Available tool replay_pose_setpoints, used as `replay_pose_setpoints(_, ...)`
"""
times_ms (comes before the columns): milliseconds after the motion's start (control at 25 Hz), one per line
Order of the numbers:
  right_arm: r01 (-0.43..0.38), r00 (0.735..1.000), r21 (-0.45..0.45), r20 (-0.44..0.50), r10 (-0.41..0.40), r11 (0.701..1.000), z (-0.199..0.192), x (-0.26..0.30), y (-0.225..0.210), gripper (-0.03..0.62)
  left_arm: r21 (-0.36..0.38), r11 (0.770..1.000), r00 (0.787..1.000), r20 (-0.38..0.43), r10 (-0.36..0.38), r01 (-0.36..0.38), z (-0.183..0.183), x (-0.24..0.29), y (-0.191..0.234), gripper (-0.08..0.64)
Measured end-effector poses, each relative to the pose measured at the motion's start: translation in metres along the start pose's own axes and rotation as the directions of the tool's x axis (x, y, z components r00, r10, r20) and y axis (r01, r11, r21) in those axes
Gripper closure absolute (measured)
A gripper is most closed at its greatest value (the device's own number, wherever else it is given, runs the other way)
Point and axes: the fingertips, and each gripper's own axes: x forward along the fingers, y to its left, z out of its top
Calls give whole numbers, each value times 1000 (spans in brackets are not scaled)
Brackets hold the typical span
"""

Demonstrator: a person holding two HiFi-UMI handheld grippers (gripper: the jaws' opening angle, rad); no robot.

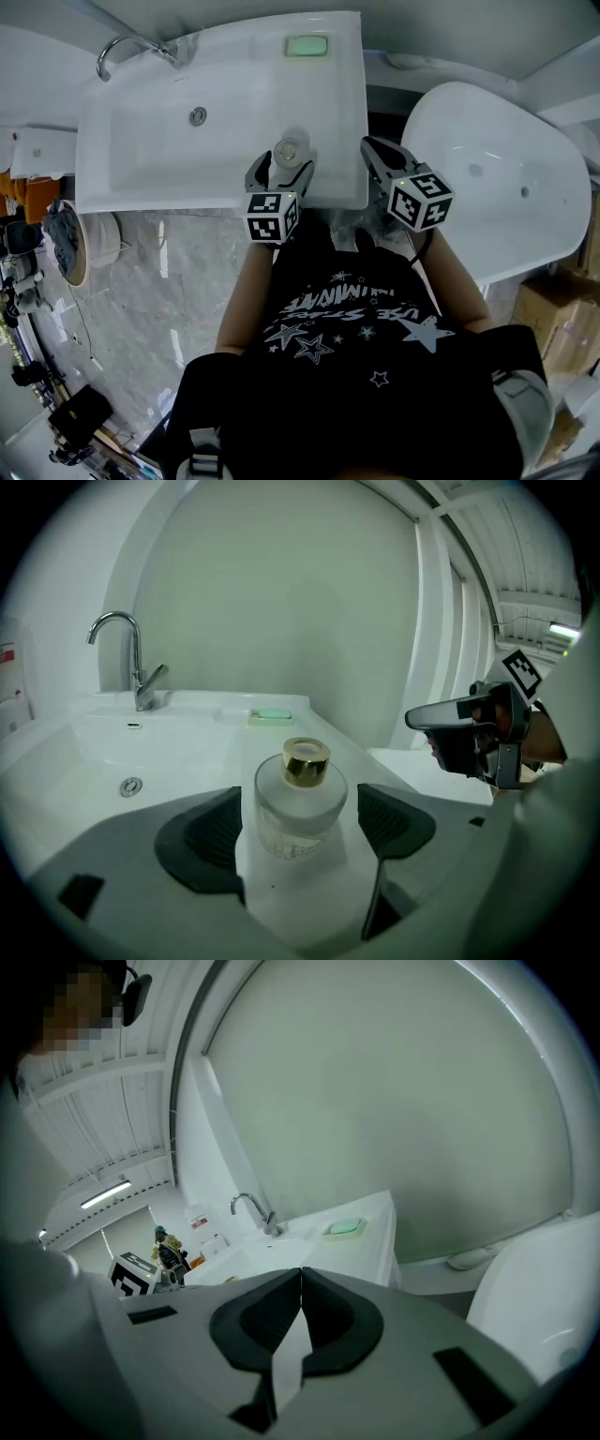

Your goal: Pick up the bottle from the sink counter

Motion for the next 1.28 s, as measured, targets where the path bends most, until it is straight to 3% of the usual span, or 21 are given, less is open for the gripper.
replay_pose_setpoints(440, 31, 999, 11, -12, -31, 999, -3, 12, -12, 586, 55, 998, 993, -114, -26, 32, -10, 30, -4, 190)
replay_pose_setpoints(680, 35, 999, 13, -24, -35, 999, -3, 13, -16, 584, 42, 999, 999, -34, -15, 17, 6, 34, -4, 190)
replay_pose_setpoints(880, 39, 999, 18, -27, -38, 999, -5, 13, -20, 585, 33, 999, 997, -77, -15, 18, 1, 41, -3, 190)
replay_pose_setpoints(1080, 44, 999, 24, -31, -43, 999, -9, 13, -24, 585, 33, 999, 982, -186, -15, 21, -15, 50, 0, 192)
replay_pose_setpoints(1280, 44, 999, 23, -33, -43, 999, -10, 13, -23, 585, 27, 1000, 983, -186, -10, 15, -15, 49, 2, 195)
